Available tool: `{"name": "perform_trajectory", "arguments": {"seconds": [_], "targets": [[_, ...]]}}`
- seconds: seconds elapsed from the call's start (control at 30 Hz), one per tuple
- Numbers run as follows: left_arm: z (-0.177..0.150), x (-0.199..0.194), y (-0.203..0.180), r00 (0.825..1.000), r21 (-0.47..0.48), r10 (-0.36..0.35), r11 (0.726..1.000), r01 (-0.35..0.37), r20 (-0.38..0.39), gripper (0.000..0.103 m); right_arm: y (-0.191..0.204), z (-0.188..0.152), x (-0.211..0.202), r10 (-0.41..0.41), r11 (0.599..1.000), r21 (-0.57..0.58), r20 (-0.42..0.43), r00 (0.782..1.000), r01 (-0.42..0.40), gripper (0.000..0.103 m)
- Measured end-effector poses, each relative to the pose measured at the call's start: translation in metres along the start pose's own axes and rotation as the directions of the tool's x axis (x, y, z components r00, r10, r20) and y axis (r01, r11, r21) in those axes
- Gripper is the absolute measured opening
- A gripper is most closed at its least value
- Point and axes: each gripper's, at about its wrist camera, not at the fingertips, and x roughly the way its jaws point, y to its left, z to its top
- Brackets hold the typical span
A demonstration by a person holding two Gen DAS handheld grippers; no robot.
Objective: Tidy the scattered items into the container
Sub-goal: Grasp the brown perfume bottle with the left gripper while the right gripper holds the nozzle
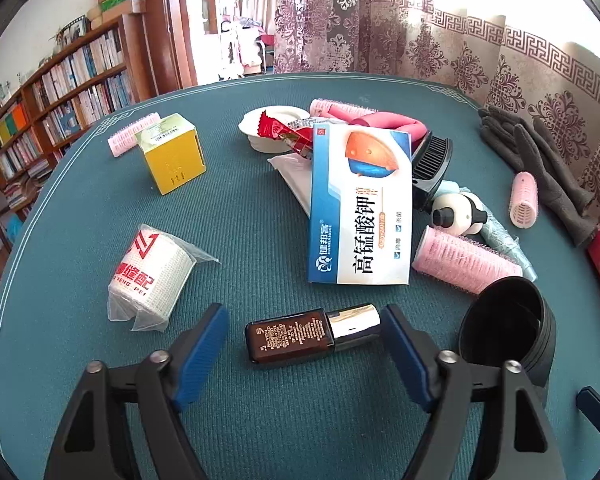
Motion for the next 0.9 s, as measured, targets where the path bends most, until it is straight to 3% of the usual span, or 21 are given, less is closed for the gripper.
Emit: {"name": "perform_trajectory", "arguments": {"seconds": [0.4, 0.53, 0.7, 0.8, 0.83, 0.9], "targets": [[-0.014, -0.017, 0.024, 0.998, -0.07, -0.06, 0.996, 0.06, 0.011, 0.063, -0.001, 0.004, -0.002, 0.053, 0.999, 0.001, -0.001, 0.999, -0.053, 0.103], [-0.016, -0.018, 0.027, 0.997, -0.075, -0.072, 0.994, 0.073, 0.013, 0.063, 0.011, 0.017, 0.004, 0.059, 0.989, -0.133, -0.026, 0.998, -0.062, 0.103], [-0.016, -0.018, 0.028, 0.996, -0.08, -0.082, 0.993, 0.083, 0.016, 0.063, 0.03, 0.04, 0.013, 0.0, 0.943, -0.331, 0.068, 0.998, 0.022, 0.103], [-0.017, -0.019, 0.03, 0.996, -0.08, -0.085, 0.993, 0.087, 0.019, 0.063, 0.03, 0.056, 0.025, 0.046, 0.942, -0.335, 0.062, 0.997, -0.022, 0.092], [-0.017, -0.019, 0.03, 0.996, -0.079, -0.085, 0.993, 0.086, 0.019, 0.063, 0.03, 0.06, 0.029, 0.062, 0.943, -0.33, 0.044, 0.997, -0.044, 0.08], [-0.018, -0.019, 0.029, 0.996, -0.076, -0.086, 0.993, 0.088, 0.02, 0.063, 0.029, 0.064, 0.035, 0.093, 0.948, -0.309, 0.027, 0.995, -0.08, 0.075]]}}
